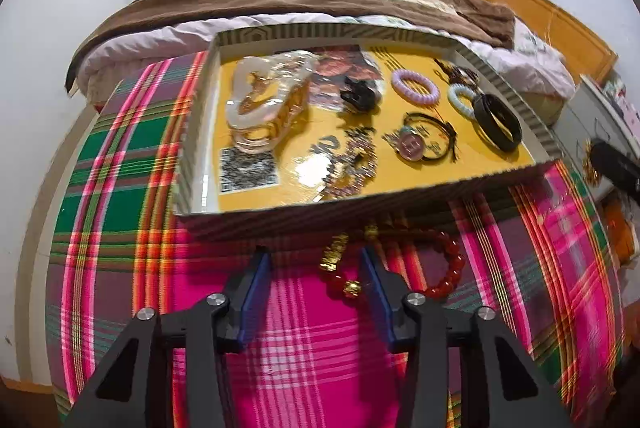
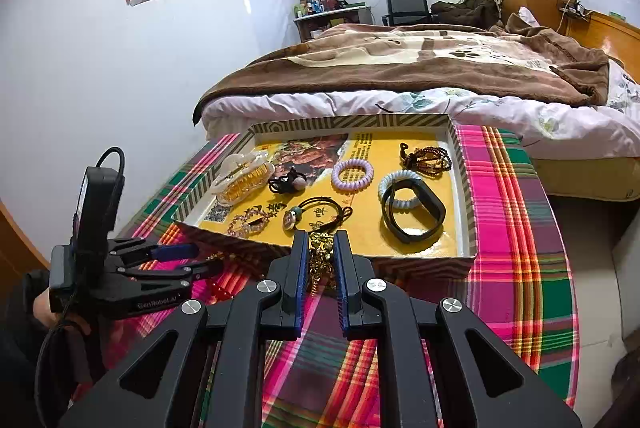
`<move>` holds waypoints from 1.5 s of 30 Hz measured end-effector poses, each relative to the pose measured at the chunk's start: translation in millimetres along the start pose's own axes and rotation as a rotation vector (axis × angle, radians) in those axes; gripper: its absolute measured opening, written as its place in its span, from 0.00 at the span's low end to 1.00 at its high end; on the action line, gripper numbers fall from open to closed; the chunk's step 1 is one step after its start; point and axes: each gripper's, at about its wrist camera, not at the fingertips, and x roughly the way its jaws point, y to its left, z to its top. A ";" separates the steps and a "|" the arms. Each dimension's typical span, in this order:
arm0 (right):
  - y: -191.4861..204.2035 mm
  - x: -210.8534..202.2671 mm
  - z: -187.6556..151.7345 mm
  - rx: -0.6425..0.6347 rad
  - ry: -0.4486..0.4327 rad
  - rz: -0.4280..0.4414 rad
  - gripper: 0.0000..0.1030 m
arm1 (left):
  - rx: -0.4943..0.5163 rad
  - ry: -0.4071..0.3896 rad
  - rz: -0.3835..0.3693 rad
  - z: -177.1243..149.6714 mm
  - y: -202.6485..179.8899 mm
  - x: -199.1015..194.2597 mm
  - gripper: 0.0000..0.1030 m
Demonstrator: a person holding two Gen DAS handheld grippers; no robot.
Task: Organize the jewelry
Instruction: 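Carry the red bracelet with the left tool while the right tool carries the gold chain to the tray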
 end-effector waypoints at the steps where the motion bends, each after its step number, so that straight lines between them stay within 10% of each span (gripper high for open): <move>1: -0.2 -0.1 0.2 0.002 -0.001 0.001 0.12 | 0.017 0.001 0.009 0.1 -3.6 0.5 0.37; 4: -0.6 0.5 0.2 0.004 -0.001 0.003 0.12 | 0.034 0.004 0.015 2.7 -8.8 1.4 0.14; 8: -0.5 0.6 0.0 0.005 0.000 0.004 0.12 | 0.055 0.002 0.018 4.5 -16.7 0.8 0.09; 32: -2.7 -16.8 22.6 0.011 -0.062 0.004 0.12 | 0.095 -0.258 -0.101 44.3 -34.9 -97.3 0.09; 45: -19.2 21.7 44.8 0.048 -0.031 -0.004 0.12 | 0.086 -0.272 -0.145 107.6 -41.6 -71.1 0.09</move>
